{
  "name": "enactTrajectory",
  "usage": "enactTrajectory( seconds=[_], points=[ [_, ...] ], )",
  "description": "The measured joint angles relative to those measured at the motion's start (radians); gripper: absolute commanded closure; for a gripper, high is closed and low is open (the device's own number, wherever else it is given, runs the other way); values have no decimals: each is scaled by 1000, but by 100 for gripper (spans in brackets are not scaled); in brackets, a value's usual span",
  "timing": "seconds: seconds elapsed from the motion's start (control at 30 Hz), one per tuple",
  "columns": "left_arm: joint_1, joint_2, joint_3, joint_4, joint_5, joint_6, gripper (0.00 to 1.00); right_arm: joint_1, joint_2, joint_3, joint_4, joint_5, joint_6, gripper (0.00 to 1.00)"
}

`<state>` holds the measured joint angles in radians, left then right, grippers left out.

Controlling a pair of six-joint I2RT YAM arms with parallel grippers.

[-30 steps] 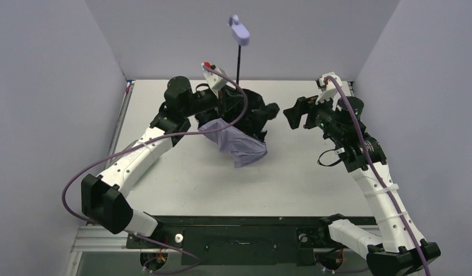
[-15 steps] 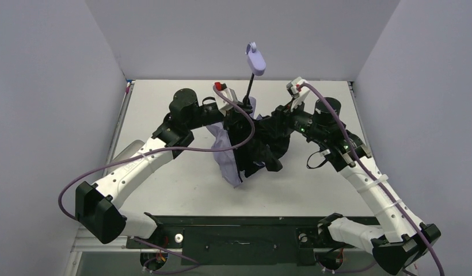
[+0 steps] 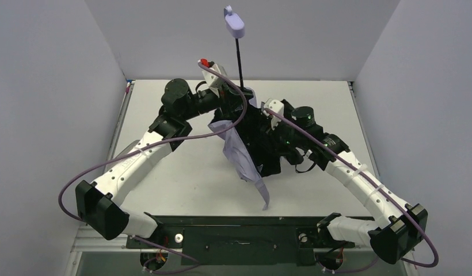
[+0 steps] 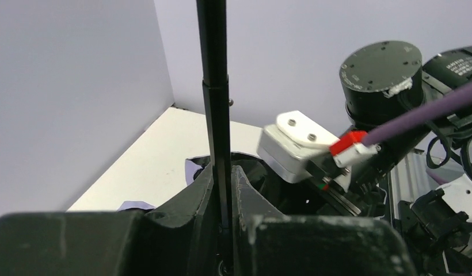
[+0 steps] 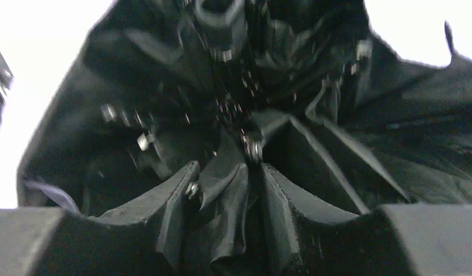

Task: Open the umbrella

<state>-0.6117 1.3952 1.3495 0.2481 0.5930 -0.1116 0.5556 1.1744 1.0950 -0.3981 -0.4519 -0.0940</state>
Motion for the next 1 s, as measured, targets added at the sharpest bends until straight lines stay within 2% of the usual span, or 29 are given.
enactTrajectory(
  seconds=[0.1,0.2,0.3,0.37,0.47,0.67,0.83,1.0],
  points=[
    [37,7,8,4,10,-45,100,-20,-21,-27,-50,0,-91,70],
    [86,20,13,14,23,-97,100,-71,-68,-76,-115,0,-182,68],
    [129,40,26,26,49,-142,100,-119,-109,-111,-189,-1,-266,51],
    [142,47,27,32,68,-155,100,-137,-126,-120,-241,-1,-311,43],
    [136,51,27,35,94,-159,100,-145,-131,-114,-288,-10,-341,39],
    [90,62,27,43,129,-158,100,-110,-129,18,-282,-52,-261,38],
    [76,80,36,45,153,-162,100,-71,-129,109,-107,-70,-102,35],
    [63,98,59,52,176,-182,100,-40,-109,113,71,-52,29,40]
  ],
)
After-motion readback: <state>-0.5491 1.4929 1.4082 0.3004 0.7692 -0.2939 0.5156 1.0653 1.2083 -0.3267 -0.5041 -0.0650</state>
